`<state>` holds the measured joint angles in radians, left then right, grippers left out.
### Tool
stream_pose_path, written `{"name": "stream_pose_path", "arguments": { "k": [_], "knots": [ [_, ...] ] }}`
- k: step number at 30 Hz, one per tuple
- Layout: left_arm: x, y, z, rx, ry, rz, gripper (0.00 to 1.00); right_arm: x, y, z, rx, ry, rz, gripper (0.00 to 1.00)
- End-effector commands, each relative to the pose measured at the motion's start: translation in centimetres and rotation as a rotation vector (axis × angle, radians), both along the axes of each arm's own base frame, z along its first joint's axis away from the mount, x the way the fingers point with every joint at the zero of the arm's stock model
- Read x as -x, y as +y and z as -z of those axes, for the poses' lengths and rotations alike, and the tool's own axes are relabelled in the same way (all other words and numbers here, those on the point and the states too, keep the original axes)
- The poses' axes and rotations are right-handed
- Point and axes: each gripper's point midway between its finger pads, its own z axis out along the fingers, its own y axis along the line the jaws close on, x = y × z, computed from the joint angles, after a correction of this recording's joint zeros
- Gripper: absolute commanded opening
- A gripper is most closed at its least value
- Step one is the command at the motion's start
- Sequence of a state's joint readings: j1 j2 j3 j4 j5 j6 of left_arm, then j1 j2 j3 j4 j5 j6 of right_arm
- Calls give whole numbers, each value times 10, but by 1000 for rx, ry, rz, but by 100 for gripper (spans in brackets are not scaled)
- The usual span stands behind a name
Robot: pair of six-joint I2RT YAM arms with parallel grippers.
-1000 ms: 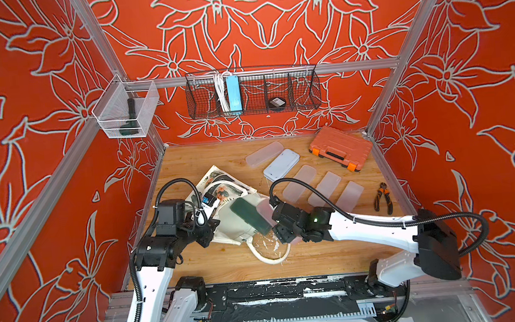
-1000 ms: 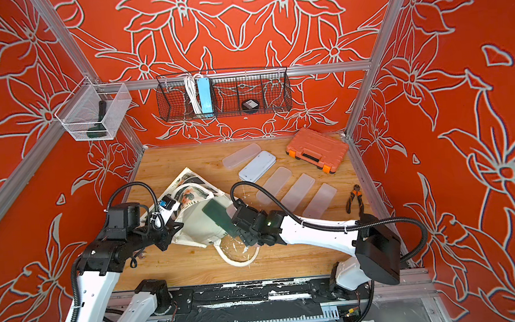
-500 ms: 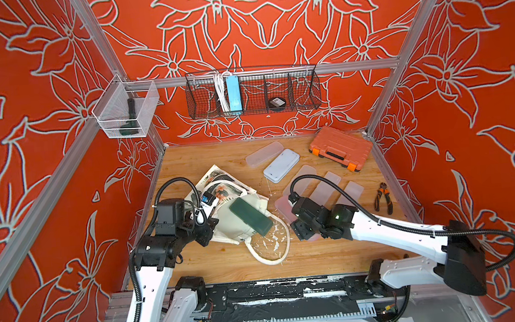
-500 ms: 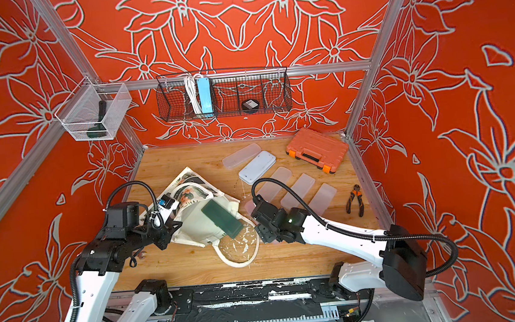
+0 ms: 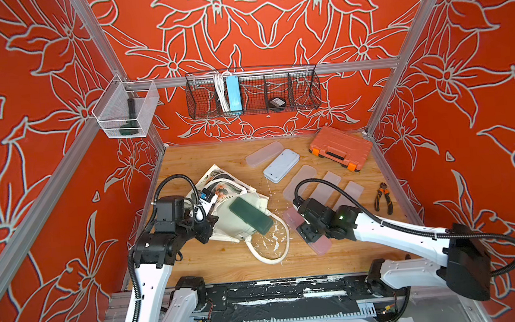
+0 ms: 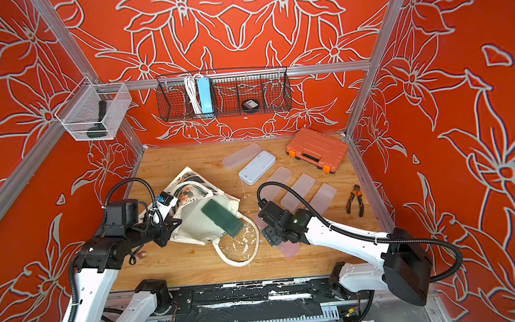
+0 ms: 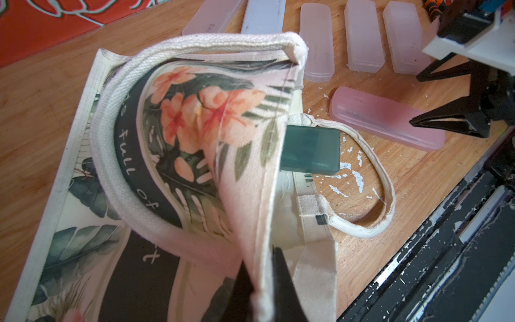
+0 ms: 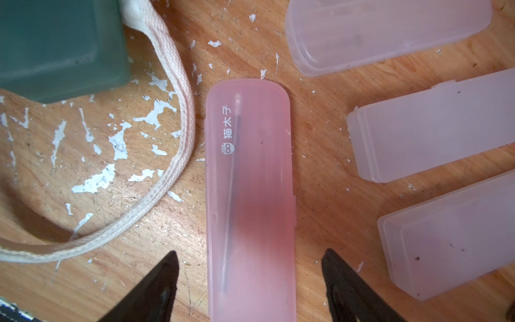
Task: Take out the pencil case from the canvas bag
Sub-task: Place the pencil case at the center of the board.
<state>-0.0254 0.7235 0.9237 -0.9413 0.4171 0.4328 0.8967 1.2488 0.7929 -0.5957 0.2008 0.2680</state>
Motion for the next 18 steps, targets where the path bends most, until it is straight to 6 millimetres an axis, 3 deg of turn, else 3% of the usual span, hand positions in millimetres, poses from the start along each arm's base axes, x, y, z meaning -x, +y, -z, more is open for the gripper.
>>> {"name": "stream_pose_path", "arguments": {
  "k": [1,18],
  "knots": [
    [-4,-7,-22,43,-64,21,0,3,0,9,24,46,-15,81],
    [-3,-7,-23,47,-69,20,0,5,0,34,31,127,67,87]
  ]
}}
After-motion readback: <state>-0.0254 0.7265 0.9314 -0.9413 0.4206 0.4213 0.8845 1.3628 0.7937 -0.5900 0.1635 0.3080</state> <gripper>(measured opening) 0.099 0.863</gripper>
